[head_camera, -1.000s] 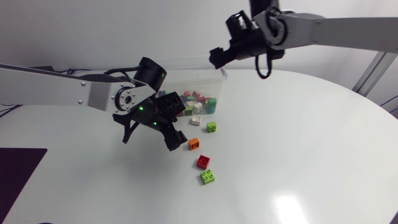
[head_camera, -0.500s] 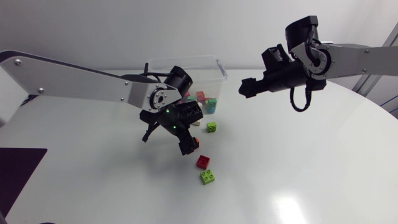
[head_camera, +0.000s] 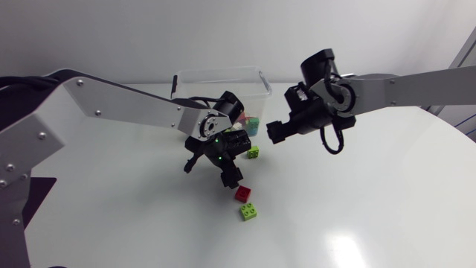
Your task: Place the duplo bricks in the container
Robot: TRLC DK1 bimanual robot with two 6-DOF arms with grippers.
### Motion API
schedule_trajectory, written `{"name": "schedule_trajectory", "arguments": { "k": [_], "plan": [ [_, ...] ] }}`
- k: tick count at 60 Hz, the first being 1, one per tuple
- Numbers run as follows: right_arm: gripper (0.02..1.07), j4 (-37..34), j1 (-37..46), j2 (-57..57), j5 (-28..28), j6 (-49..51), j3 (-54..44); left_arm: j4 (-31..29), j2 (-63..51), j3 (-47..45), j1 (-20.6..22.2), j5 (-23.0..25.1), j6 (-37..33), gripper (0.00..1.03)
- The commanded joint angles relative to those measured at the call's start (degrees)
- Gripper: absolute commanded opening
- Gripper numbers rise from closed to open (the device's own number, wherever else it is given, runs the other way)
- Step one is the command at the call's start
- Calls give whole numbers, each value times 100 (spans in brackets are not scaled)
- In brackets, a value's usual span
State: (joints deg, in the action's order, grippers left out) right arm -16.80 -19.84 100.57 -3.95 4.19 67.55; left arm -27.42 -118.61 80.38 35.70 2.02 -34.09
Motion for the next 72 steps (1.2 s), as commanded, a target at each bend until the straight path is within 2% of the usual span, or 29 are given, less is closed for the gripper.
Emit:
{"name": "schedule_trajectory", "arguments": {
  "k": [1,7,33,52,59,64,69,72],
  "plan": [
    [102,-245,-99,437,78,-304,206,-44,-189,171,7,-35,121,61],
    [102,-245,-223,648,96,-471,276,-35,-233,180,-28,-35,157,43],
    [99,-421,-644,1456,289,-990,856,299,162,-427,-397,185,130,38],
    [96,-649,-794,2098,456,-1218,1533,360,1252,-1077,-872,378,113,38],
    [95,-816,-803,2203,544,-1315,1762,369,1287,-1112,-828,448,78,38],
    [89,-860,-820,2291,605,-1377,1876,422,1129,-1059,-740,466,104,43],
    [79,-860,-864,2397,693,-1421,1937,474,1050,-1015,-731,466,113,68],
    [74,-860,-864,2432,720,-1438,1946,474,1033,-998,-740,466,113,74]
  ]
}}
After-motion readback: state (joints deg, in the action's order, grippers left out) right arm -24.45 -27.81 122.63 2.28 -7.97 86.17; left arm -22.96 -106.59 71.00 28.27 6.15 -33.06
